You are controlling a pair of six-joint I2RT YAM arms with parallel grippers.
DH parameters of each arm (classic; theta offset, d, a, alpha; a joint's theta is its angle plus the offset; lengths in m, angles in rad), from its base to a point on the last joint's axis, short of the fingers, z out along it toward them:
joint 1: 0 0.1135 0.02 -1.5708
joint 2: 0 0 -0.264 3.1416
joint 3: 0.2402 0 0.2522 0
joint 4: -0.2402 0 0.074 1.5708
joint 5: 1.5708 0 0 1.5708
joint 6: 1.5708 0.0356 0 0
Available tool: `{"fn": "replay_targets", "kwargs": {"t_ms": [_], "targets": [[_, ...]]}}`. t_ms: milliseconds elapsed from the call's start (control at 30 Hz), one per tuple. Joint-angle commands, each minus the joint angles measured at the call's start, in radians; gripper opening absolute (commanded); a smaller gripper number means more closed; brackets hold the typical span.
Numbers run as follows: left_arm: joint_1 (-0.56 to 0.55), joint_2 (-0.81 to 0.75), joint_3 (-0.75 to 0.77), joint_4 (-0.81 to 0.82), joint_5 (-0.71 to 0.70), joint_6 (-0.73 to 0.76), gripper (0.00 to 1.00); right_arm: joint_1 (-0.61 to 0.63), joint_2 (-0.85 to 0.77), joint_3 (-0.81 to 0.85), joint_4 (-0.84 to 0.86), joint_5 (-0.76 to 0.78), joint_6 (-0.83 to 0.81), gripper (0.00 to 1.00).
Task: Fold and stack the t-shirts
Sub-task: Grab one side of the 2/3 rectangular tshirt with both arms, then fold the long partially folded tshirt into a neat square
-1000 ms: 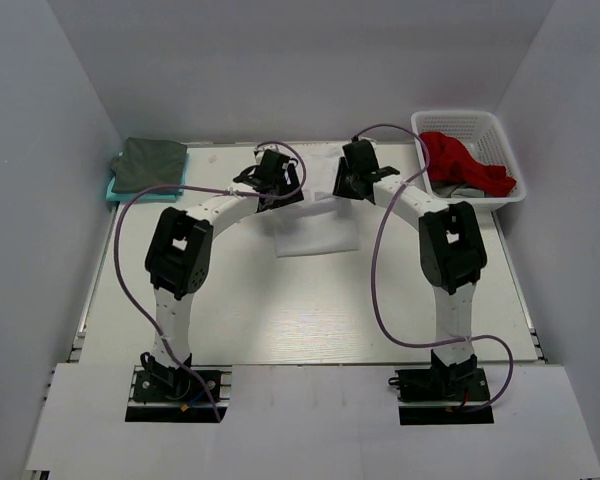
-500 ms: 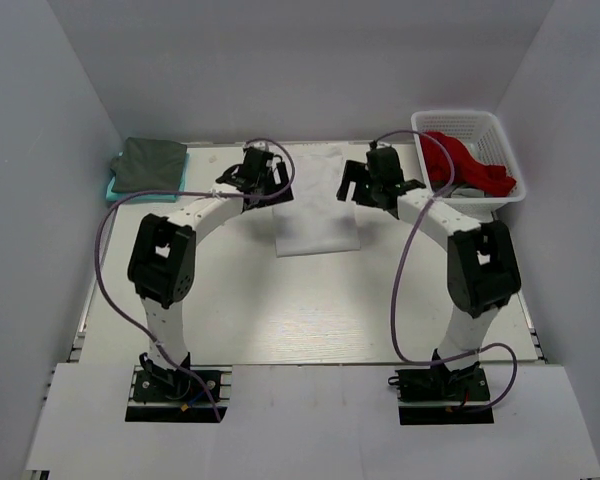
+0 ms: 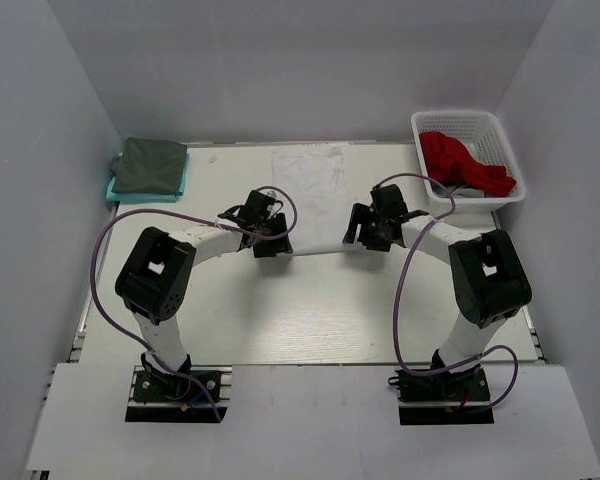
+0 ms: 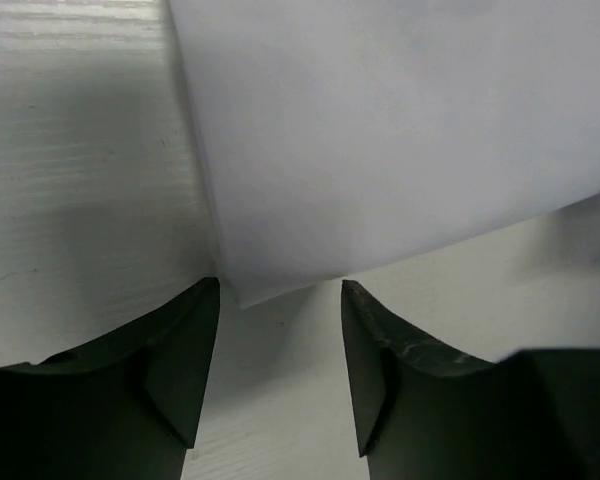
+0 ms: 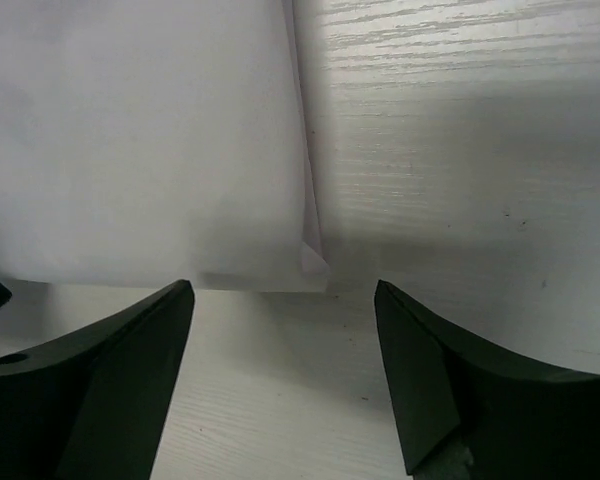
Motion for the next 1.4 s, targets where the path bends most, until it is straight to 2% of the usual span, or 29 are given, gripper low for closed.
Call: {"fn": "replay_targets", "kwargs": {"t_ms": [0, 33, 100, 167, 200, 233, 267, 300, 333, 467, 567, 600, 667, 700, 767, 933, 1100, 1367], "targets": [[0.0, 0.009, -0.019, -0.008, 0.01, -0.014, 0.59, 0.001, 0.03, 0.003, 0.037, -0.06, 0.009, 0.76], [0.0, 0.009, -0.028, -0.009, 0.01, -0.014, 0.55, 0.0, 0.034, 0.002, 0.041, -0.077, 0.008, 0.72], [-0.009, 0.018, -0.037, -0.009, 0.01, -0.014, 0.44, 0.001, 0.056, -0.007, 0.049, -0.092, 0.012, 0.57], [-0.009, 0.018, -0.046, -0.009, 0.01, -0.014, 0.35, 0.0, 0.066, -0.003, 0.044, -0.105, 0.011, 0.37], [-0.009, 0.018, -0.047, 0.001, 0.01, -0.024, 0.2, 0.0, 0.065, -0.006, 0.046, -0.108, 0.011, 0.32], [-0.009, 0.018, -0.047, 0.001, 0.01, -0.024, 0.14, 0.003, 0.062, -0.012, 0.05, -0.108, 0.008, 0.28], [-0.009, 0.018, -0.047, 0.001, 0.01, -0.024, 0.06, 0.001, 0.051, -0.026, 0.056, -0.109, 0.012, 0.19], [-0.009, 0.018, -0.037, 0.001, -0.016, -0.024, 0.0, 0.003, 0.044, -0.032, 0.075, -0.102, 0.015, 0.09], [-0.019, 0.018, -0.028, 0.001, -0.028, -0.024, 0.0, 0.003, 0.027, -0.047, 0.081, -0.096, 0.015, 0.01], [-0.019, -0.072, -0.043, -0.021, -0.039, -0.012, 0.0, 0.004, -0.038, -0.09, 0.086, -0.063, 0.003, 0.0], [-0.037, -0.155, -0.088, -0.065, 0.027, -0.003, 0.0, 0.006, -0.134, -0.141, 0.029, -0.075, -0.011, 0.0], [-0.049, -0.225, -0.105, -0.088, 0.056, -0.003, 0.0, 0.012, -0.226, -0.176, -0.003, -0.083, -0.023, 0.0], [-0.061, -0.302, -0.169, -0.097, 0.126, -0.003, 0.0, 0.024, -0.301, -0.237, -0.032, -0.094, -0.023, 0.0], [-0.062, -0.343, -0.191, -0.098, 0.183, -0.017, 0.0, 0.033, -0.42, -0.276, -0.066, -0.094, -0.023, 0.0], [-0.088, -0.455, -0.231, -0.142, 0.24, -0.026, 0.0, 0.041, -0.543, -0.317, -0.126, -0.105, -0.025, 0.0], [-0.109, -0.623, -0.231, -0.225, 0.346, -0.022, 0.0, 0.061, -0.777, -0.311, -0.262, -0.189, -0.045, 0.0], [-0.109, -0.634, -0.157, -0.21, 0.358, -0.021, 0.0, 0.056, -0.785, -0.225, -0.276, -0.161, -0.061, 0.0], [-0.088, -0.53, -0.016, -0.251, 0.191, -0.03, 0.0, 0.05, -0.63, -0.049, -0.207, -0.063, -0.06, 0.0]]}}
